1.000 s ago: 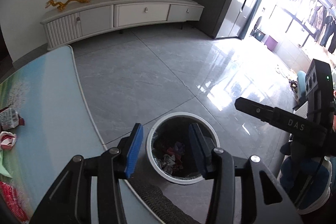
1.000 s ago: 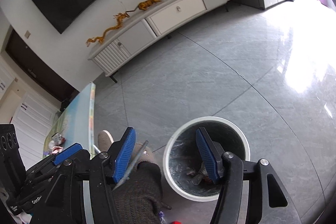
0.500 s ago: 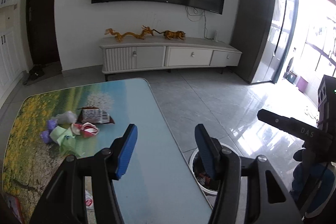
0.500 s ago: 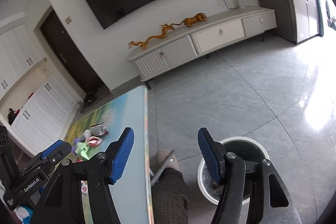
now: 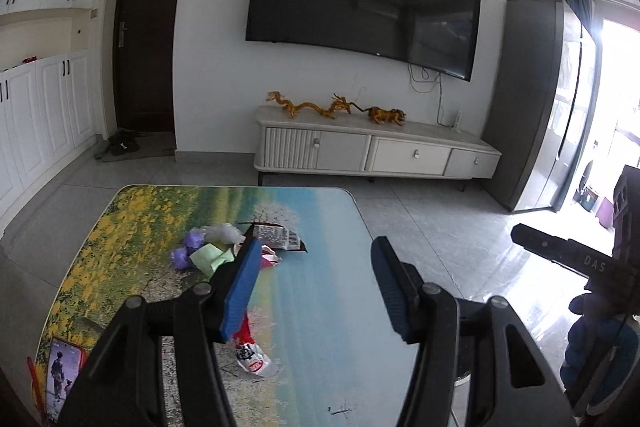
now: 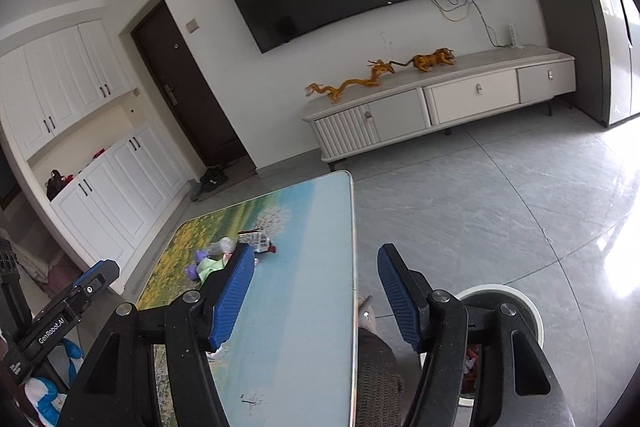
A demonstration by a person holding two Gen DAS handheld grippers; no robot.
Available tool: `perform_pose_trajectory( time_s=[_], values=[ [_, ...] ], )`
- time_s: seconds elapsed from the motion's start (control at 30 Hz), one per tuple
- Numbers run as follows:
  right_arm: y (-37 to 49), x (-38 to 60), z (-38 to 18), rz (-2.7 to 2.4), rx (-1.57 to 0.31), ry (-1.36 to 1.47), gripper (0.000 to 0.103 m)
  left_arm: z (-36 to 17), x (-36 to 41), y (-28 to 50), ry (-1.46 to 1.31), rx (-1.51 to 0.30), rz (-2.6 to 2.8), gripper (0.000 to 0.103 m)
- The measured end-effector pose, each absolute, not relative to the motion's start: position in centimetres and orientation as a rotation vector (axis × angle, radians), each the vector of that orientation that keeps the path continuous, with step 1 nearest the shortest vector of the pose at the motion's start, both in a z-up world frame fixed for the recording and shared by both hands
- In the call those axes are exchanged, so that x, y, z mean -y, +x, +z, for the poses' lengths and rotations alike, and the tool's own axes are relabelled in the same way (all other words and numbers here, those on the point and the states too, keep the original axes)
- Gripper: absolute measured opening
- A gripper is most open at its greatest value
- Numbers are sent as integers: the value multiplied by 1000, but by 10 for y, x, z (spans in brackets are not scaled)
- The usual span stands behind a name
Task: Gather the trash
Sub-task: 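Move both open tools back over the remaining trash on the table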
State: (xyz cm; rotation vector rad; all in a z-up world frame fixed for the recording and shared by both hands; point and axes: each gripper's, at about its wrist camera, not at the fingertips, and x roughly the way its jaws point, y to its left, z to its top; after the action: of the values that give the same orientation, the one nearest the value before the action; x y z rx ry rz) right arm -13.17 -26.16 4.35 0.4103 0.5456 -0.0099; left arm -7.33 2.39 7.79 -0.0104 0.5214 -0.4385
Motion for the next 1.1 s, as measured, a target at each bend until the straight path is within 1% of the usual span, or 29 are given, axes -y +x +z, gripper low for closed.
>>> perform_pose_trajectory(
  time_s=[0.17,0.6,1.1],
  values=[
    [-131,255,45,16,-535,405,63,84,-35,-81,-24,-512,-423,55],
    [-136,265,43,8,-520,437,63,91,-35,-85,-15,-506,-418,55],
    [-135,255,47,19,-525,421,64,84,-47,-75,-45,-526,-403,55]
  ],
)
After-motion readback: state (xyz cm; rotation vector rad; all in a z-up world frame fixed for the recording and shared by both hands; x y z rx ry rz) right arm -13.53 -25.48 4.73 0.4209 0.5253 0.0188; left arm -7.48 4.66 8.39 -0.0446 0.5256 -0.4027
